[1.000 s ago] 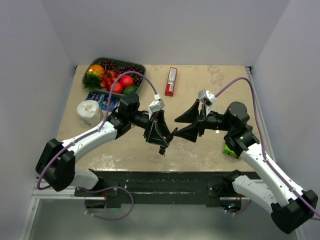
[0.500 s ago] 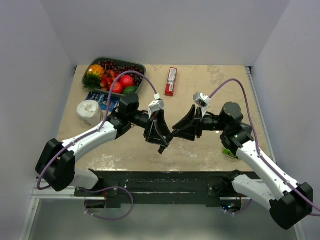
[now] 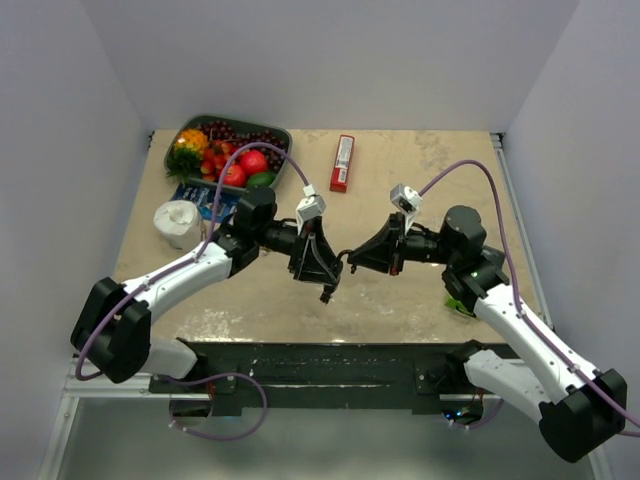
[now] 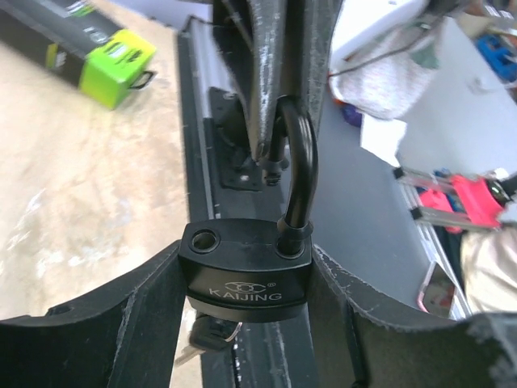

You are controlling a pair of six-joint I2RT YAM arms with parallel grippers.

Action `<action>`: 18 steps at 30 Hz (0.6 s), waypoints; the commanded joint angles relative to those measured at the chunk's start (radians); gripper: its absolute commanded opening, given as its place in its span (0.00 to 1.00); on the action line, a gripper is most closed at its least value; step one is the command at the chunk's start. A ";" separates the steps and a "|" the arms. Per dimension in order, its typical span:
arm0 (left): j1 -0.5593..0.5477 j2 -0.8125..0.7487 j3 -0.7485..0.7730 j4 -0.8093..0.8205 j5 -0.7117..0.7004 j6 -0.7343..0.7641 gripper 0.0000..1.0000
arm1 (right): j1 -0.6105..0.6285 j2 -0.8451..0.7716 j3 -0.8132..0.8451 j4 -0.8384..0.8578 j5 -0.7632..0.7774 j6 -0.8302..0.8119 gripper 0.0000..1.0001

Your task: Unlock with the key

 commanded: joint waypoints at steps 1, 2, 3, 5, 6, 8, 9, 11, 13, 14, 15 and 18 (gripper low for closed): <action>0.015 -0.030 0.074 -0.109 -0.266 0.118 0.00 | 0.015 -0.017 0.029 -0.107 0.070 -0.034 0.00; 0.015 -0.028 0.078 -0.146 -0.302 0.135 0.00 | 0.013 -0.014 0.032 -0.121 0.101 -0.039 0.00; 0.015 -0.027 0.083 -0.161 -0.340 0.140 0.00 | 0.013 -0.005 0.036 -0.136 0.150 -0.052 0.00; 0.014 -0.014 0.100 -0.216 -0.484 0.158 0.00 | 0.013 0.010 0.041 -0.169 0.205 -0.065 0.00; 0.014 -0.010 0.108 -0.221 -0.523 0.155 0.00 | 0.013 0.021 0.039 -0.172 0.228 -0.062 0.00; 0.009 0.005 0.112 -0.221 -0.625 0.141 0.00 | 0.018 0.062 0.039 -0.164 0.291 -0.053 0.00; 0.003 0.012 0.114 -0.221 -0.653 0.134 0.00 | 0.021 0.081 0.039 -0.157 0.313 -0.031 0.00; -0.012 0.027 0.129 -0.284 -0.745 0.132 0.00 | 0.052 0.130 0.041 -0.124 0.379 -0.011 0.00; -0.043 0.035 0.146 -0.309 -0.852 0.137 0.00 | 0.087 0.159 0.056 -0.111 0.435 0.010 0.00; -0.054 0.041 0.149 -0.330 -0.886 0.138 0.00 | 0.128 0.194 0.064 -0.110 0.503 0.013 0.00; -0.067 0.042 0.152 -0.338 -0.914 0.137 0.00 | 0.147 0.210 0.084 -0.112 0.532 0.018 0.00; -0.074 0.036 0.148 -0.353 -0.989 0.118 0.00 | 0.187 0.266 0.107 -0.120 0.626 0.046 0.00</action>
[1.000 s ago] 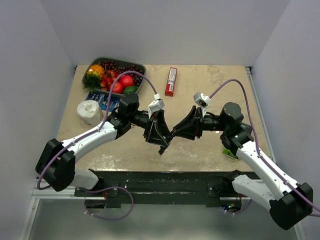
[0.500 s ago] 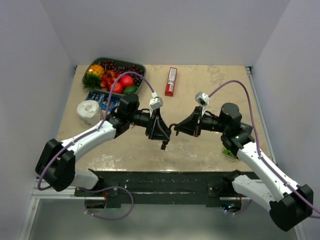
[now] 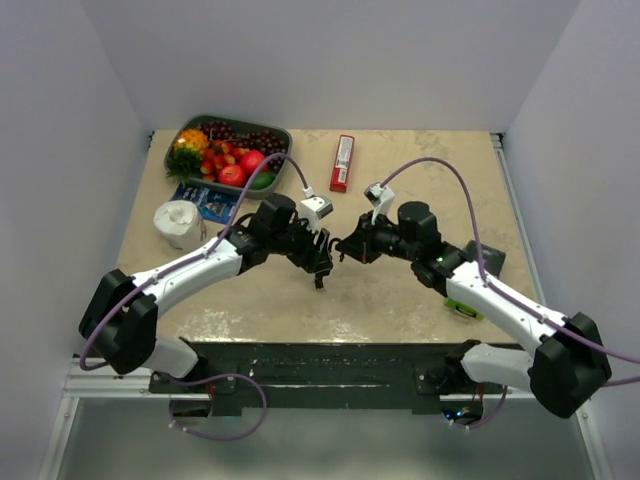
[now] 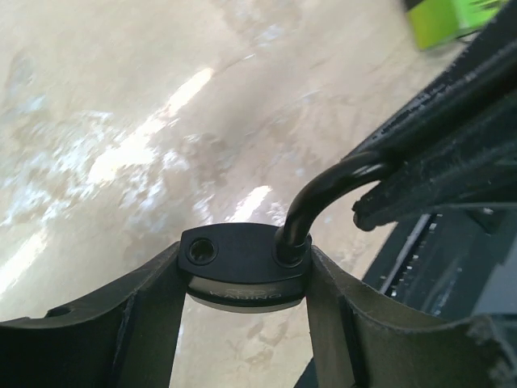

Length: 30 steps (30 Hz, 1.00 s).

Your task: Unlock with the key

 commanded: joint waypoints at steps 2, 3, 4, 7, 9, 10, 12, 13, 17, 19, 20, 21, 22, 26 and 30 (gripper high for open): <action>-0.013 -0.030 0.070 0.042 -0.249 -0.026 0.00 | 0.075 0.058 0.076 0.017 0.126 0.080 0.00; -0.013 -0.034 0.068 0.040 -0.260 -0.026 0.00 | 0.075 0.058 0.073 0.020 0.132 0.084 0.00; -0.013 -0.039 0.067 0.039 -0.266 -0.026 0.00 | 0.077 0.056 0.072 0.022 0.134 0.087 0.00; -0.013 -0.042 0.068 0.037 -0.248 -0.031 0.00 | 0.077 0.048 0.069 0.022 0.141 0.097 0.00; -0.013 -0.045 0.086 0.007 -0.248 -0.034 0.00 | 0.075 0.036 0.067 0.022 0.144 0.104 0.13; -0.015 -0.051 0.094 -0.013 -0.252 -0.037 0.00 | 0.077 0.030 0.067 0.017 0.143 0.106 0.18; -0.013 -0.063 0.116 -0.084 -0.258 -0.043 0.00 | 0.077 0.010 0.069 0.011 0.169 0.113 0.33; -0.013 -0.082 0.120 -0.111 -0.269 -0.052 0.00 | 0.077 0.002 0.069 -0.002 0.183 0.113 0.40; -0.013 -0.149 0.125 -0.257 -0.277 -0.080 0.00 | 0.071 -0.045 0.053 -0.016 0.247 0.112 0.74; -0.015 -0.183 0.120 -0.300 -0.260 -0.101 0.00 | 0.066 -0.071 0.047 -0.019 0.273 0.112 0.80; -0.015 -0.192 0.117 -0.337 -0.249 -0.109 0.00 | 0.066 -0.079 0.041 -0.021 0.282 0.112 0.80; -0.015 -0.197 0.107 -0.351 -0.237 -0.118 0.00 | 0.063 -0.086 0.038 -0.023 0.292 0.112 0.81; -0.015 -0.206 0.097 -0.369 -0.216 -0.127 0.00 | 0.062 -0.093 0.035 -0.027 0.299 0.112 0.81; -0.015 -0.180 0.028 -0.369 -0.185 -0.134 0.00 | 0.052 -0.128 0.012 -0.027 0.325 0.115 0.82; -0.013 -0.101 0.019 -0.337 -0.129 -0.111 0.00 | 0.048 -0.152 0.001 -0.038 0.330 0.116 0.82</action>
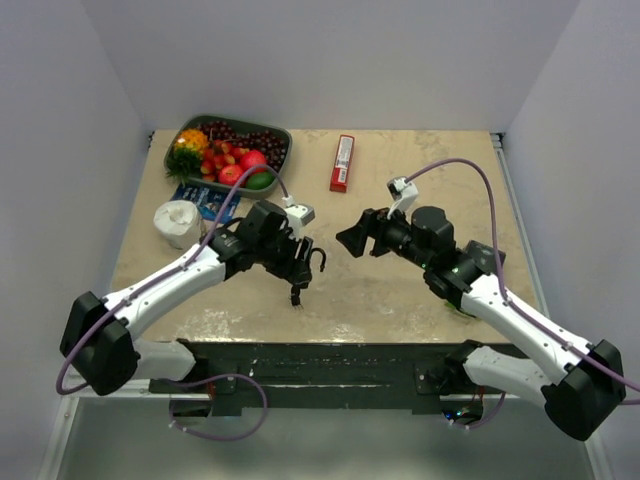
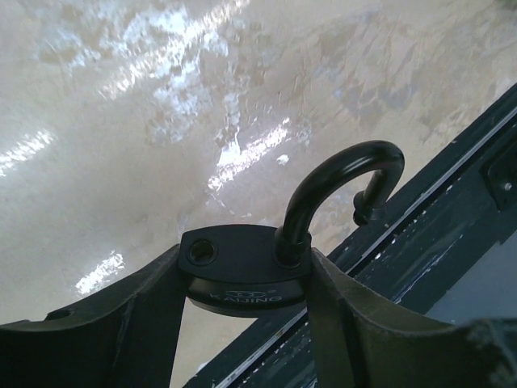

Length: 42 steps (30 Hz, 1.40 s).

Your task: Unlock with the key

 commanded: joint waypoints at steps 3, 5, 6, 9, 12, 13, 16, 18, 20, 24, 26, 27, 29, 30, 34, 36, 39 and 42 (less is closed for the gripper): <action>0.007 0.149 0.031 0.043 0.076 0.024 0.00 | -0.008 -0.059 -0.026 -0.009 0.043 0.009 0.82; 0.012 0.226 0.051 0.053 0.088 0.047 0.00 | -0.009 -0.075 -0.033 -0.012 0.050 0.011 0.82; 0.019 0.247 0.064 0.064 0.100 0.057 0.00 | -0.009 -0.090 -0.035 -0.012 0.056 0.011 0.82; 0.047 0.328 0.090 0.096 0.100 0.066 0.00 | -0.011 -0.118 -0.046 -0.059 0.068 0.009 0.82; 0.053 0.384 0.137 0.104 0.055 0.071 0.00 | -0.013 -0.161 -0.062 -0.079 0.083 0.006 0.82; 0.053 0.398 0.149 0.104 0.050 0.071 0.00 | -0.011 -0.176 -0.065 -0.086 0.086 0.008 0.82; 0.055 0.453 0.202 0.104 0.019 0.075 0.00 | -0.013 -0.199 -0.078 -0.096 0.089 0.005 0.82; 0.055 0.485 0.234 0.102 -0.008 0.074 0.00 | -0.013 -0.205 -0.081 -0.101 0.091 0.005 0.82; 0.055 0.502 0.258 0.104 -0.033 0.069 0.00 | -0.013 -0.214 -0.085 -0.103 0.093 0.003 0.82; 0.055 0.543 0.297 0.092 -0.163 0.054 0.00 | -0.014 -0.225 -0.098 -0.099 0.093 0.003 0.82; 0.055 0.551 0.297 0.102 -0.191 0.046 0.00 | -0.014 -0.228 -0.102 -0.099 0.093 0.002 0.82; 0.055 0.559 0.298 0.104 -0.214 0.042 0.00 | -0.016 -0.231 -0.104 -0.099 0.094 0.003 0.82; 0.055 0.565 0.297 0.108 -0.223 0.032 0.00 | -0.016 -0.236 -0.108 -0.102 0.094 -0.003 0.82; 0.055 0.570 0.297 0.113 -0.267 0.022 0.00 | -0.016 -0.241 -0.108 -0.103 0.094 -0.003 0.82; 0.064 0.588 0.300 0.148 -0.279 -0.014 0.00 | -0.016 -0.247 -0.116 -0.103 0.094 -0.001 0.82; 0.072 0.609 0.309 0.151 -0.280 -0.029 0.00 | -0.016 -0.248 -0.118 -0.103 0.090 0.000 0.82; 0.075 0.635 0.320 0.153 -0.301 -0.040 0.00 | -0.016 -0.256 -0.122 -0.106 0.089 0.002 0.82; 0.075 0.651 0.320 0.151 -0.320 -0.044 0.00 | -0.016 -0.264 -0.127 -0.110 0.094 0.000 0.82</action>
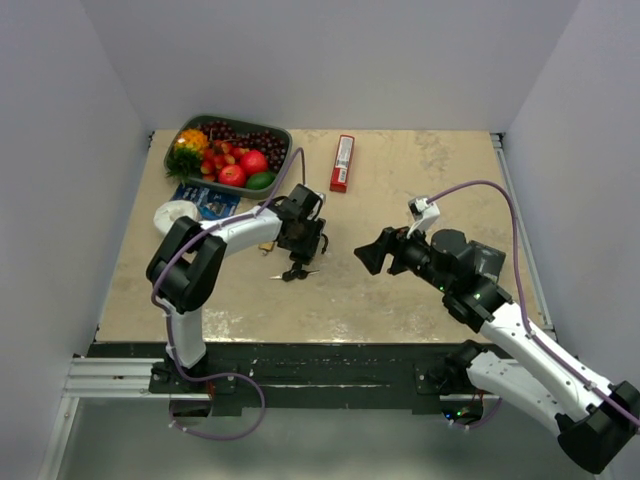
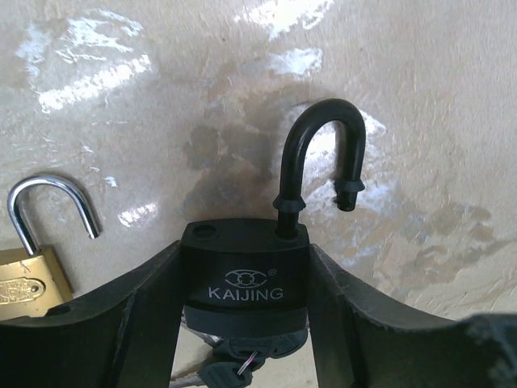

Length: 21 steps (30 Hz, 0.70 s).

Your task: Unlock with the key

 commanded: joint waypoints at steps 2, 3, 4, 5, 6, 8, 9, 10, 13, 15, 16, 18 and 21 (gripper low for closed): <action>0.008 0.029 0.039 0.067 -0.069 -0.030 0.00 | -0.003 -0.027 -0.006 0.011 0.030 -0.002 0.82; 0.010 0.029 0.038 0.070 -0.090 -0.029 0.00 | -0.005 -0.027 -0.006 0.013 0.030 -0.002 0.82; 0.010 0.032 0.038 0.077 -0.095 -0.029 0.00 | -0.005 -0.027 -0.006 0.014 0.032 0.001 0.82; 0.010 0.033 0.038 0.081 -0.098 -0.030 0.00 | -0.005 -0.025 -0.006 0.016 0.032 0.001 0.82; 0.010 0.031 0.038 0.088 -0.089 -0.035 0.00 | -0.005 -0.025 -0.006 0.016 0.029 -0.001 0.82; 0.010 0.028 0.029 0.100 -0.075 -0.035 0.11 | -0.003 -0.025 -0.006 0.016 0.029 -0.001 0.83; 0.008 0.022 0.026 0.113 -0.065 -0.035 0.15 | -0.005 -0.025 -0.006 0.014 0.028 -0.002 0.83; 0.008 0.016 0.021 0.119 -0.060 -0.035 0.23 | -0.005 -0.025 -0.006 0.013 0.030 -0.004 0.83; 0.010 -0.003 0.001 0.139 -0.054 -0.029 0.47 | -0.005 -0.027 -0.008 0.013 0.036 -0.004 0.83; 0.010 -0.020 -0.007 0.153 -0.045 -0.017 0.64 | -0.003 -0.027 -0.008 0.014 0.039 -0.002 0.83; 0.010 -0.026 -0.011 0.157 -0.043 -0.013 0.70 | -0.003 -0.025 -0.008 0.014 0.039 -0.004 0.83; 0.008 -0.040 -0.013 0.163 -0.041 -0.003 0.80 | -0.005 -0.024 -0.008 0.019 0.041 -0.002 0.83; 0.008 -0.061 -0.016 0.173 -0.046 0.000 0.86 | -0.003 -0.014 -0.006 0.023 0.042 -0.001 0.83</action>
